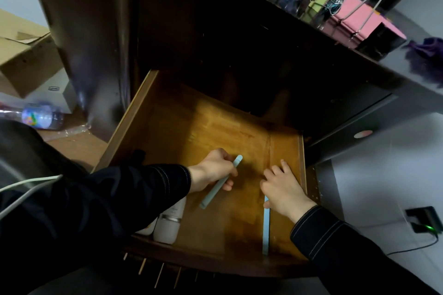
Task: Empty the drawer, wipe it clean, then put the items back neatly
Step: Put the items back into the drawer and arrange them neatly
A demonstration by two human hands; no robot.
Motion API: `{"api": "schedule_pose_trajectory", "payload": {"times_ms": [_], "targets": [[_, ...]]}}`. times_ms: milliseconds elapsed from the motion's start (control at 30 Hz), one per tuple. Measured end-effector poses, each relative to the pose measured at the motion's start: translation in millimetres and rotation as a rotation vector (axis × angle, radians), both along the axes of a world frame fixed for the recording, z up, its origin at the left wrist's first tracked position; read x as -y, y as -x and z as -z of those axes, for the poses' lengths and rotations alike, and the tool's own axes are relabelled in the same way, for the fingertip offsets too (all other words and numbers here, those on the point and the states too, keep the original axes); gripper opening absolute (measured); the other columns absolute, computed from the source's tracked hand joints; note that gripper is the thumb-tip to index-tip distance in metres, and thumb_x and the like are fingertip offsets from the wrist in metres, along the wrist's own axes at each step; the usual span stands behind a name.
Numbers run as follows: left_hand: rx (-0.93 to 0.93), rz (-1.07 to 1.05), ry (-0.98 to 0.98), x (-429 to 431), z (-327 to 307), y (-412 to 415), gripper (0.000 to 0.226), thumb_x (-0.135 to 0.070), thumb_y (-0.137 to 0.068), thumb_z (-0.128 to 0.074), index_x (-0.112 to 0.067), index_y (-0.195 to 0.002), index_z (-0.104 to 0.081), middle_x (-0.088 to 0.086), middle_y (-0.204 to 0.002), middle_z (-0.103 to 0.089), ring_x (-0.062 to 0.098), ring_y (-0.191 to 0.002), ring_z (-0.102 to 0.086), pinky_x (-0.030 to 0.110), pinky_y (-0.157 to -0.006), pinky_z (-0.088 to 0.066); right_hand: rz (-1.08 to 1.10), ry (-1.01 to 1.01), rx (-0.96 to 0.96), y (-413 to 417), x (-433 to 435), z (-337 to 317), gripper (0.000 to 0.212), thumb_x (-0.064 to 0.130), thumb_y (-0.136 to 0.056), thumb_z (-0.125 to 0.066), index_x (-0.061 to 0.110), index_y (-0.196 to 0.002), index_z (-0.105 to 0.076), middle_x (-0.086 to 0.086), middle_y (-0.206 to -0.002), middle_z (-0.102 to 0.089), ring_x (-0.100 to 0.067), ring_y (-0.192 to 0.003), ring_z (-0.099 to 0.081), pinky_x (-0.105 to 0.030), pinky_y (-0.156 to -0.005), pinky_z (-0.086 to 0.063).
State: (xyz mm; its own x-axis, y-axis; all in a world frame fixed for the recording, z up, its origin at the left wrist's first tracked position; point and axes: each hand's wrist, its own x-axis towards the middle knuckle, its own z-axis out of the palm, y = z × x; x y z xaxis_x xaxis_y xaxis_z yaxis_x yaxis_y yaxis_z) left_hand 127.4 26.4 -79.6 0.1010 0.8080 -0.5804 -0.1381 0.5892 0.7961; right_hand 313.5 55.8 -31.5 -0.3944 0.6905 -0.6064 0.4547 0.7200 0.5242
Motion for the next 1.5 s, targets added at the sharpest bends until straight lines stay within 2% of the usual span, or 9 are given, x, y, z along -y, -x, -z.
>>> {"api": "schedule_pose_trajectory", "payload": {"times_ms": [233,433,833,900,1000,1067,1133,1300,1500], "targets": [[0.023,-0.016,0.032,-1.4,-2.2,0.7,0.034,0.003,-0.089,-0.064,-0.007,-0.119,-0.049,0.019,-0.100,-0.061,0.022,-0.061,-0.065,0.033,-0.055,-0.059,-0.002,-0.003,-0.018,-0.1,-2.3,4.2,0.046,0.041,-0.090,-0.068,0.016,-0.128,-0.061,-0.009,-0.134,-0.051,-0.033,-0.130,-0.041,-0.060,-0.122,-0.008],[0.141,-0.008,0.108,3.0,-7.3,3.7,0.028,-0.004,-0.094,-0.057,0.007,-0.119,-0.051,0.020,-0.096,-0.056,0.031,-0.074,-0.065,0.040,-0.070,-0.061,-0.032,0.016,-0.039,-3.7,-6.6,8.2,0.050,0.040,-0.089,-0.071,0.012,-0.129,-0.059,-0.011,-0.132,-0.053,-0.033,-0.129,-0.043,-0.058,-0.121,-0.014],[0.145,0.046,0.133,5.4,-12.3,5.4,0.029,0.000,-0.096,-0.054,0.009,-0.124,-0.050,0.023,-0.106,-0.055,0.035,-0.085,-0.064,0.047,-0.086,-0.058,-0.046,0.055,0.019,-0.3,-15.9,6.8,0.058,0.038,-0.085,-0.075,0.014,-0.134,-0.055,-0.010,-0.136,-0.051,-0.033,-0.130,-0.042,-0.054,-0.121,-0.019],[0.137,0.074,0.131,6.9,-11.8,5.7,0.027,0.000,-0.096,-0.055,0.006,-0.122,-0.052,0.022,-0.108,-0.059,0.035,-0.087,-0.069,0.045,-0.084,-0.060,0.017,0.070,-0.121,-1.8,-18.7,2.4,0.049,0.036,-0.090,-0.069,0.017,-0.132,-0.055,-0.006,-0.132,-0.054,-0.029,-0.126,-0.046,-0.046,-0.115,-0.031],[0.118,0.097,0.114,8.7,-10.4,4.5,0.022,0.003,-0.094,-0.057,0.001,-0.116,-0.056,0.022,-0.106,-0.065,0.038,-0.098,-0.072,0.048,-0.088,-0.059,0.318,0.119,-0.661,1.2,-20.9,-7.2,0.034,0.037,-0.100,-0.057,0.024,-0.131,-0.057,0.005,-0.124,-0.061,-0.017,-0.115,-0.057,-0.036,-0.096,-0.051],[0.127,0.115,0.111,9.9,-9.7,2.3,0.022,0.006,-0.093,-0.059,-0.002,-0.113,-0.056,0.022,-0.102,-0.067,0.037,-0.100,-0.072,0.047,-0.088,-0.059,0.601,0.266,-1.000,8.1,-19.6,-10.3,0.033,0.036,-0.100,-0.058,0.024,-0.131,-0.060,0.008,-0.117,-0.067,-0.010,-0.104,-0.066,-0.033,-0.091,-0.057],[0.140,0.142,0.108,10.9,-8.9,0.7,0.027,0.007,-0.092,-0.061,-0.001,-0.116,-0.055,0.022,-0.099,-0.067,0.036,-0.098,-0.072,0.047,-0.088,-0.059,0.758,0.426,-1.201,15.7,-17.5,-10.9,0.026,0.029,-0.097,-0.065,0.020,-0.122,-0.065,0.002,-0.105,-0.072,-0.009,-0.087,-0.073,-0.029,-0.080,-0.061],[0.120,0.220,0.085,10.8,-8.9,1.6,0.030,0.004,-0.092,-0.064,-0.002,-0.120,-0.056,0.018,-0.100,-0.067,0.023,-0.083,-0.069,0.046,-0.092,-0.058,0.846,0.502,-1.261,18.8,-23.0,-10.7,0.008,0.011,-0.091,-0.073,0.012,-0.099,-0.072,-0.008,-0.087,-0.074,-0.019,-0.080,-0.075,-0.031,-0.073,-0.062],[-0.121,0.349,0.003,12.2,-7.5,-2.9,0.028,-0.011,-0.091,-0.067,-0.013,-0.119,-0.062,0.011,-0.107,-0.071,0.020,-0.088,-0.068,0.042,-0.084,-0.060,0.801,0.378,-0.947,2.6,-40.0,-9.8,0.004,0.013,-0.092,-0.072,0.016,-0.093,-0.070,-0.004,-0.084,-0.074,-0.013,-0.077,-0.073,-0.026,-0.069,-0.061]]}}
